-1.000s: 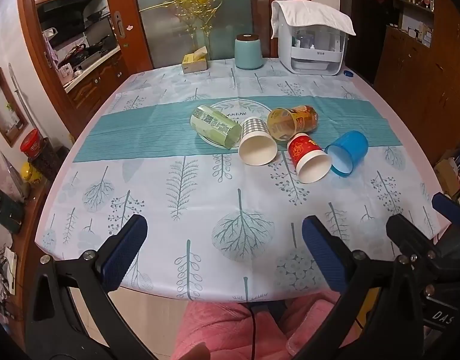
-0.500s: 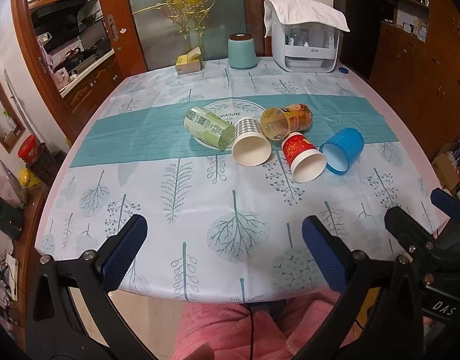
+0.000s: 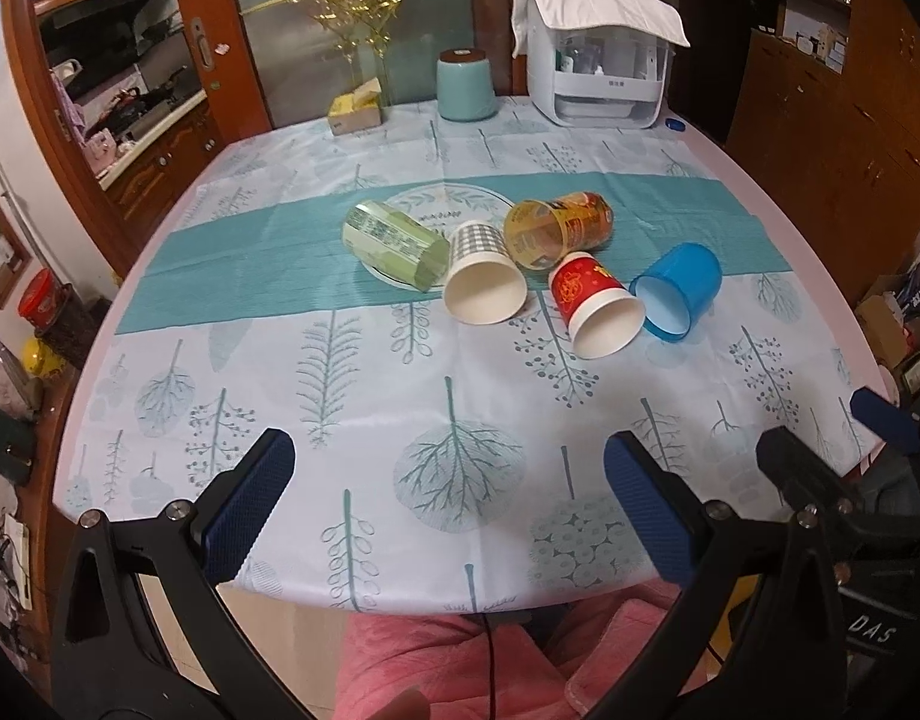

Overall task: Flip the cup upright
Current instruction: 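Move the left tool toward the red-and-white paper cup lying on its side, then close the left gripper around the red paper cup's body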

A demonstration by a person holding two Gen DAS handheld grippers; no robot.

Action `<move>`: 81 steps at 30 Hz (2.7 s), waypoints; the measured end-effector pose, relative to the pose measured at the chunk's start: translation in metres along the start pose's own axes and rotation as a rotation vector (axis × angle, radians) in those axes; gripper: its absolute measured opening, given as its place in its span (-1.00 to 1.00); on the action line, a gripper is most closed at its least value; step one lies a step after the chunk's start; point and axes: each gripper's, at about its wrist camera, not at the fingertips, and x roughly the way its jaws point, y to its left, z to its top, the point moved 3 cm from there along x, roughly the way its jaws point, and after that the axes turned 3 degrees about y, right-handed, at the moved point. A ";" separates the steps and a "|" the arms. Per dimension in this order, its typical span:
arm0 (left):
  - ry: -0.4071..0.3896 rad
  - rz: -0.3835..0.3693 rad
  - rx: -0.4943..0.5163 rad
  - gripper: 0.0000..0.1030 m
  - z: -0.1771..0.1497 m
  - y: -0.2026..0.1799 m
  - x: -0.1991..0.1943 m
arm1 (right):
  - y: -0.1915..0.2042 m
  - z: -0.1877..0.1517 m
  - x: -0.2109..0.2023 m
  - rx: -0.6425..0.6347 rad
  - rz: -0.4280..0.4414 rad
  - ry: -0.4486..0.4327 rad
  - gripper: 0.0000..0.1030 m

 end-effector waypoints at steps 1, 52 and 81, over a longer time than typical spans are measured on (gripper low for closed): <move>0.009 -0.007 0.005 0.99 0.000 -0.001 0.004 | -0.002 -0.001 0.005 0.007 0.000 0.005 1.00; 0.258 -0.280 0.028 0.26 0.076 -0.122 0.230 | -0.144 0.025 0.189 0.146 -0.119 0.239 1.00; 0.385 -0.290 -0.218 0.57 0.120 -0.100 0.243 | -0.158 0.022 0.203 0.195 -0.102 0.267 1.00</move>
